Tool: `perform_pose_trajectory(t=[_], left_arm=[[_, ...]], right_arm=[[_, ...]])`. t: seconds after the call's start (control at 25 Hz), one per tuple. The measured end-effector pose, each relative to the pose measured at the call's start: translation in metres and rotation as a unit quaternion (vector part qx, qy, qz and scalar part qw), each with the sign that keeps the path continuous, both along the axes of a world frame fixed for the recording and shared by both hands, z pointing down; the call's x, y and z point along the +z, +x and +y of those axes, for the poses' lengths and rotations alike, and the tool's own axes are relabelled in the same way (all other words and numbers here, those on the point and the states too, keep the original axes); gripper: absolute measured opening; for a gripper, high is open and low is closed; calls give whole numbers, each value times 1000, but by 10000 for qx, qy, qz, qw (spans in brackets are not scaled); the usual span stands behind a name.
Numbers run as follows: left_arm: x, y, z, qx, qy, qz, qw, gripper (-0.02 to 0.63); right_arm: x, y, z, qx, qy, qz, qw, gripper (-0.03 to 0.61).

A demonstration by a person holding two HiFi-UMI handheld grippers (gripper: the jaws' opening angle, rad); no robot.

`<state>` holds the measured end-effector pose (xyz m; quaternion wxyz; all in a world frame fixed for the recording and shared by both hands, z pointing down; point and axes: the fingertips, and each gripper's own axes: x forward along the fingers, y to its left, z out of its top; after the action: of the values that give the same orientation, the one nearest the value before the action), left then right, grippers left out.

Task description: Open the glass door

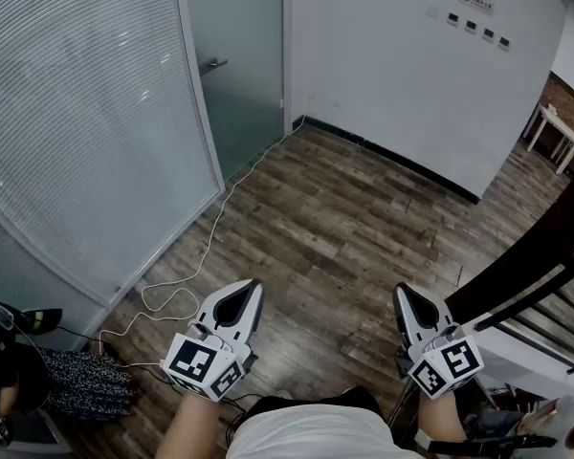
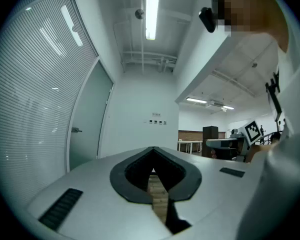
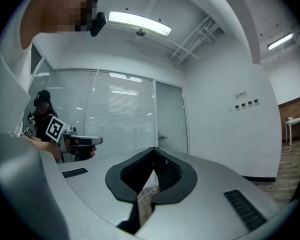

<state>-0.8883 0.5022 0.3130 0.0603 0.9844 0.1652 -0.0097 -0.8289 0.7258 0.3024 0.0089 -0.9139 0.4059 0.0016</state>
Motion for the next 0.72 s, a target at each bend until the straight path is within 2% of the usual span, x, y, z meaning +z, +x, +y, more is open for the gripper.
perform_pose_trajectory(t=[0.36, 0.72], left_arm=[[6, 2, -38, -61, -69, 26, 10000, -2], [19, 38, -74, -238, -38, -56, 9997, -2]], right_arm=[[3, 5, -47, -200, -100, 55, 9997, 0], [18, 54, -86, -361, 10, 31, 9993, 2]])
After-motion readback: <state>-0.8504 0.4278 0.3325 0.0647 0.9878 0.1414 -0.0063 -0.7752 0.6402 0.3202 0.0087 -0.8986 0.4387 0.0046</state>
